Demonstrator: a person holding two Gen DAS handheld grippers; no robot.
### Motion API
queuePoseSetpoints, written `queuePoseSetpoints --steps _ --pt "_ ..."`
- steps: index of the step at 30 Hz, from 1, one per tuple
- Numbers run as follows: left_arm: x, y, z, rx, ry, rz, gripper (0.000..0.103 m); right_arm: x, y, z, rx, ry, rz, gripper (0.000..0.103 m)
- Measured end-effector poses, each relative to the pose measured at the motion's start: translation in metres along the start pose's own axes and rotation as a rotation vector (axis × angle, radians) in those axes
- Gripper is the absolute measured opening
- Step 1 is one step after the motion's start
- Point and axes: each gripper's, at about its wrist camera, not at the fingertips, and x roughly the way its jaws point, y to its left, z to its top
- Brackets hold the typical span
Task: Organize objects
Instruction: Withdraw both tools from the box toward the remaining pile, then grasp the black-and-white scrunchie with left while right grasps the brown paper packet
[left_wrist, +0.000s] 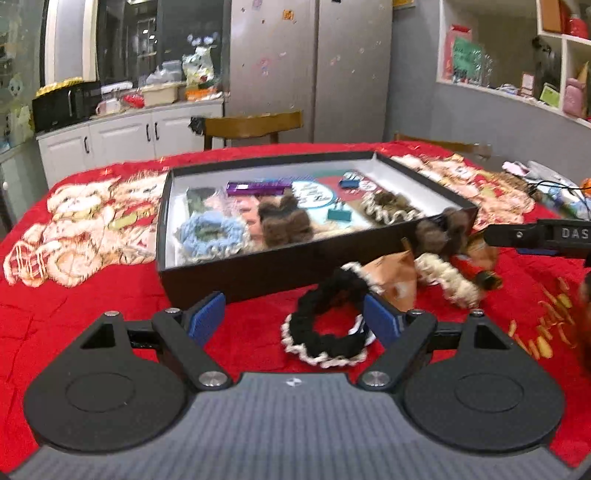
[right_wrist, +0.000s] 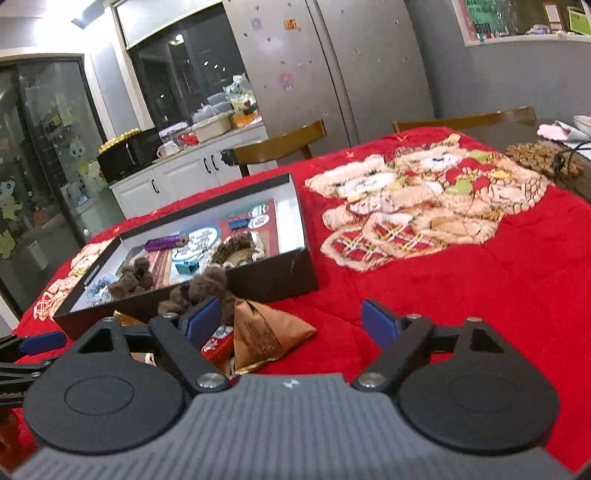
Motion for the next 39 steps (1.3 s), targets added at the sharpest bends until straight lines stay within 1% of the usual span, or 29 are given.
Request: queuePoseSetpoints --steps 3,4,7,10,13,15,16,17,18,19,20,21,23,24,25,26,32,39 --pt "0.007 0.008 -0.001 -0.053 0.035 -0.035 0.085 0.007 0.002 -0.001 0.007 0.044 0.025 0.082" --pt "0.007 0.01 -0.001 -0.06 0.034 -0.037 0.085 0.009 0.003 -0.002 0.007 0.054 0.034 0.08" --pt "0.008 0.012 -0.001 -0.044 0.019 -0.004 0.085 0.013 0.005 -0.003 -0.01 0.058 0.018 0.079" --pt "0.012 0.015 -0.001 -0.063 0.043 -0.021 0.084 0.015 0.006 -0.004 -0.017 0.059 0.015 0.077" --pt "0.016 0.014 -0.002 -0.063 0.057 -0.031 0.077 0.016 0.006 -0.004 -0.025 0.06 0.011 0.076" --pt "0.017 0.013 -0.002 -0.059 0.056 -0.024 0.069 0.018 0.006 -0.004 -0.027 0.06 0.009 0.076" --pt "0.018 0.012 -0.002 -0.056 0.057 -0.013 0.067 0.018 0.006 -0.003 -0.029 0.061 0.008 0.072" --pt "0.018 0.011 -0.002 -0.051 0.055 -0.003 0.062 0.018 0.007 -0.003 -0.033 0.061 0.007 0.069" --pt "0.018 0.009 -0.002 -0.044 0.054 -0.003 0.052 0.018 0.007 -0.003 -0.038 0.06 0.001 0.063" --pt "0.018 0.008 -0.002 -0.034 0.051 -0.012 0.048 0.018 0.008 -0.003 -0.043 0.058 -0.003 0.059" --pt "0.018 0.006 -0.002 -0.031 0.049 -0.018 0.041 0.017 0.009 -0.003 -0.046 0.056 0.001 0.056" --pt "0.017 0.004 -0.002 -0.027 0.047 -0.022 0.035 0.017 0.01 -0.003 -0.044 0.055 0.001 0.056" --pt "0.016 0.001 -0.003 -0.018 0.045 -0.039 0.025 0.018 0.01 -0.004 -0.047 0.052 -0.004 0.054" --pt "0.016 0.0 -0.003 -0.016 0.044 -0.038 0.024 0.018 0.01 -0.004 -0.046 0.051 -0.007 0.051" --pt "0.016 -0.001 -0.003 -0.016 0.043 -0.039 0.023 0.018 0.01 -0.004 -0.044 0.052 -0.012 0.05" --pt "0.016 -0.001 -0.003 -0.018 0.043 -0.044 0.019 0.019 0.01 -0.004 -0.042 0.055 -0.013 0.05" --pt "0.015 -0.001 -0.004 -0.021 0.036 -0.056 0.018 0.017 0.01 -0.004 -0.046 0.048 -0.015 0.049" --pt "0.012 -0.003 -0.005 -0.009 0.023 -0.048 0.018 0.009 0.004 -0.006 -0.008 0.034 0.023 0.049"
